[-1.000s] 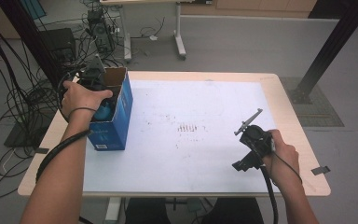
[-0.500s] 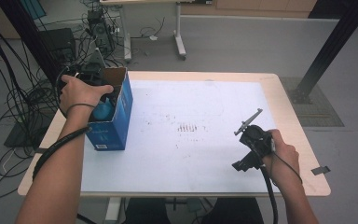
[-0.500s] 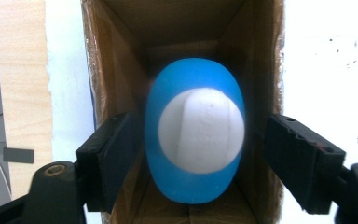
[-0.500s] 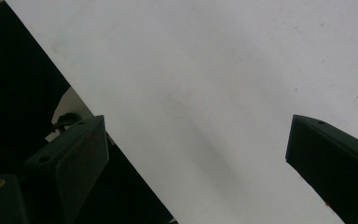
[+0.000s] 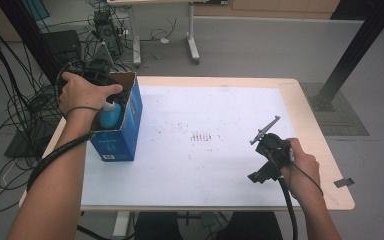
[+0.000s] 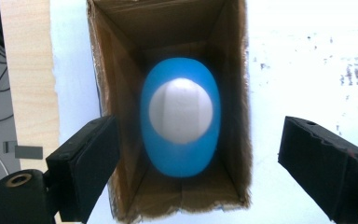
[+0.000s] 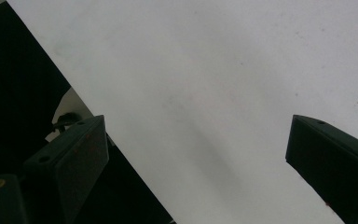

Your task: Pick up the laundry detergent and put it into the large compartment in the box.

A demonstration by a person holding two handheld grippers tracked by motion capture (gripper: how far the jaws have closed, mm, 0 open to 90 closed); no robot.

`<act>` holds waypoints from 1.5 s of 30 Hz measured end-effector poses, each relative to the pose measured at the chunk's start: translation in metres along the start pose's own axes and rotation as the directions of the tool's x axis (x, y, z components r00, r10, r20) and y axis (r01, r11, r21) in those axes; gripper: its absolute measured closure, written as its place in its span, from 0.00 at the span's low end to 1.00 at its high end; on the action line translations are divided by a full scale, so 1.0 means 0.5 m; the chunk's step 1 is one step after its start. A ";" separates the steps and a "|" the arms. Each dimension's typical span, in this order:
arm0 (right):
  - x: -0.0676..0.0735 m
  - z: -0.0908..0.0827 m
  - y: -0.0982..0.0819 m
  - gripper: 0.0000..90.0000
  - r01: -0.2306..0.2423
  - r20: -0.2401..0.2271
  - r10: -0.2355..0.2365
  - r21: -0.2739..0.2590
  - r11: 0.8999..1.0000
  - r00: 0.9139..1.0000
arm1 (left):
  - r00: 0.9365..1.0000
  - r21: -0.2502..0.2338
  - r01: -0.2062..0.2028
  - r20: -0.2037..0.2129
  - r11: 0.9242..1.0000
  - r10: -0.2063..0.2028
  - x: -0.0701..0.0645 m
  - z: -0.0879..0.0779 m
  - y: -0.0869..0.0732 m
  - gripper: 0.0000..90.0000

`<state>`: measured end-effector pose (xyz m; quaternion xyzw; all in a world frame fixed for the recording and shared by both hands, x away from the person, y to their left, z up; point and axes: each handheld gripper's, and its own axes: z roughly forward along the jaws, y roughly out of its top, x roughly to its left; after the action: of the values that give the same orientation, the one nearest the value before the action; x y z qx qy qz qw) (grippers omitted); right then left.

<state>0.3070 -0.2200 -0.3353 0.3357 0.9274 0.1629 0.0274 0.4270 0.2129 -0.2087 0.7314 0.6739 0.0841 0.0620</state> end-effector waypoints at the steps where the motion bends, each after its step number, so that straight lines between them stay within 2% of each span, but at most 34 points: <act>1: 0.000 0.000 0.001 0.06 -0.003 0.001 0.003 0.002 1.000 1.000 | 1.000 -0.002 -0.003 0.000 1.000 0.003 -0.001 -0.006 0.000 0.13; 6: -0.001 -0.001 0.003 0.06 0.000 0.000 0.000 0.002 1.000 1.000 | 1.000 0.009 -0.020 0.011 1.000 0.020 -0.009 -0.028 0.000 0.11; 15: -0.002 0.003 0.009 0.06 0.022 -0.002 -0.022 0.009 1.000 1.000 | 0.997 -0.011 -0.072 0.009 0.997 0.072 -0.038 -0.069 -0.003 0.10; 19: -0.001 0.007 0.010 0.06 0.020 -0.004 -0.020 0.012 1.000 1.000 | 0.994 -0.026 -0.107 0.036 0.994 0.108 -0.059 -0.077 -0.005 0.08; 24: -0.002 0.011 0.011 0.06 0.019 -0.007 -0.019 0.015 1.000 1.000 | 0.984 -0.017 -0.165 0.062 0.986 0.166 -0.090 -0.076 -0.007 0.06; 28: -0.004 0.010 0.009 0.06 0.018 -0.007 -0.017 0.015 1.000 1.000 | 0.978 -0.024 -0.190 0.078 0.981 0.192 -0.115 -0.078 -0.007 0.06; 32: -0.009 0.008 0.010 0.06 0.018 -0.001 -0.018 0.021 1.000 1.000 | 0.967 -0.025 -0.232 0.103 0.973 0.233 -0.146 -0.079 -0.007 0.06; 33: -0.010 0.008 0.010 0.06 0.018 0.001 -0.019 0.020 1.000 1.000 | 0.962 -0.025 -0.246 0.113 0.969 0.247 -0.158 -0.079 -0.007 0.06; 37: -0.014 0.008 0.012 0.06 0.017 -0.002 -0.017 0.017 1.000 1.000 | 0.954 -0.026 -0.271 0.129 0.962 0.272 -0.184 -0.079 -0.007 0.06; 39: -0.015 0.007 0.014 0.06 0.014 -0.004 -0.014 0.014 1.000 1.000 | 0.946 -0.027 -0.289 0.144 0.957 0.290 -0.201 -0.079 -0.006 0.06; 41: -0.016 0.007 0.016 0.06 0.017 -0.004 -0.017 0.014 1.000 1.000 | 0.942 -0.028 -0.298 0.151 0.954 0.299 -0.211 -0.079 -0.007 0.06; 45: -0.015 0.005 0.019 0.06 0.018 -0.002 -0.018 0.013 1.000 1.000 | 0.929 -0.032 -0.328 0.169 0.944 0.329 -0.238 -0.074 -0.011 0.06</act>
<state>0.3190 -0.2174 -0.3352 0.3272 0.9314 0.1571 0.0258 0.4049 0.0940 -0.1780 0.8383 0.5340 0.0309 0.1059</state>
